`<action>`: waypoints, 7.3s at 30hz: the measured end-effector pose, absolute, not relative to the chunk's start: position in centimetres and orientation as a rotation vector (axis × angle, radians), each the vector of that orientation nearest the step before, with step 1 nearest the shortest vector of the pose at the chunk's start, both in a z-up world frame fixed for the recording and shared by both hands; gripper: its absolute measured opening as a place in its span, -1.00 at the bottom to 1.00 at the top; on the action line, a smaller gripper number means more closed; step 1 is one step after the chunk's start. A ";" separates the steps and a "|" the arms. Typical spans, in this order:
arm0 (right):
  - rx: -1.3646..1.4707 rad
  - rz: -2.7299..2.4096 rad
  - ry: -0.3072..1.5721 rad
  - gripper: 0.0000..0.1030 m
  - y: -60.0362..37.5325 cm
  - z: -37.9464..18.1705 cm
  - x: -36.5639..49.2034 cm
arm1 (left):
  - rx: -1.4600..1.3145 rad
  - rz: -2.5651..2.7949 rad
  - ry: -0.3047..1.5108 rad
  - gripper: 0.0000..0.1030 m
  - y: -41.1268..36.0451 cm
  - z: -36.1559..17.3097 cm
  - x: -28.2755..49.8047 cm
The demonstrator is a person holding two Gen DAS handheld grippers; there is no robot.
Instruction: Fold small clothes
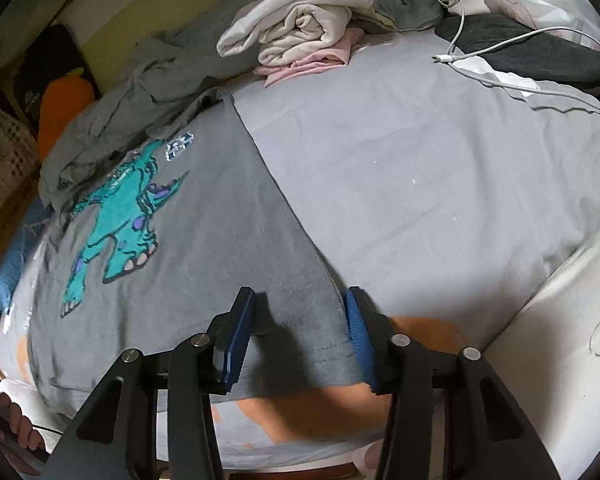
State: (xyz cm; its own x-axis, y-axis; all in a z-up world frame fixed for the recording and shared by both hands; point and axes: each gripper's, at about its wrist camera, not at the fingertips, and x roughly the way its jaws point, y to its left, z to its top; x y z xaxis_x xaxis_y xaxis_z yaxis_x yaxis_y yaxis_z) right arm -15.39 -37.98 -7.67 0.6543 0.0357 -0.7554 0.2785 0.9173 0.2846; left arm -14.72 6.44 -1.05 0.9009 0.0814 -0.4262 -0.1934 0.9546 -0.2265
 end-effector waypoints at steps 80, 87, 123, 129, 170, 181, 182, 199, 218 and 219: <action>0.094 0.001 0.753 -0.96 -37.1 -1.4 -3.9 | -0.115 0.179 0.689 -0.90 10.9 0.5 -4.5; 0.114 0.012 0.820 -0.96 -37.4 -0.9 -8.9 | -0.106 0.195 0.859 -0.90 12.4 -1.7 -6.4; 0.024 -0.037 0.788 -0.06 -38.3 1.8 3.9 | -0.170 -0.273 0.975 -0.18 12.6 0.1 2.4; 0.000 -0.108 0.747 0.06 -40.1 1.1 0.5 | -0.107 -0.212 1.048 -0.16 11.9 -2.0 -1.3; -0.036 -0.034 0.802 -0.94 -35.2 -1.3 5.1 | -0.347 -0.148 0.935 0.31 18.1 -3.4 5.9; -0.016 -0.038 0.433 -0.94 -35.2 3.6 -0.1 | -0.371 -0.289 0.857 0.31 17.9 -2.1 4.9; -0.054 -0.055 0.505 -0.94 -34.8 2.6 1.0 | -0.314 -0.272 0.880 0.31 16.9 -2.4 5.2; -0.077 -0.079 0.735 -0.94 -33.9 -1.7 5.9 | -0.132 0.110 0.880 -0.52 13.6 -2.9 7.7; -0.004 -0.153 0.724 0.30 -37.4 0.6 2.4 | -0.339 0.042 0.970 0.52 17.3 -2.2 10.0; -0.007 -0.150 0.730 0.30 -37.0 0.6 2.5 | -0.341 0.072 1.005 0.52 17.5 -2.6 11.2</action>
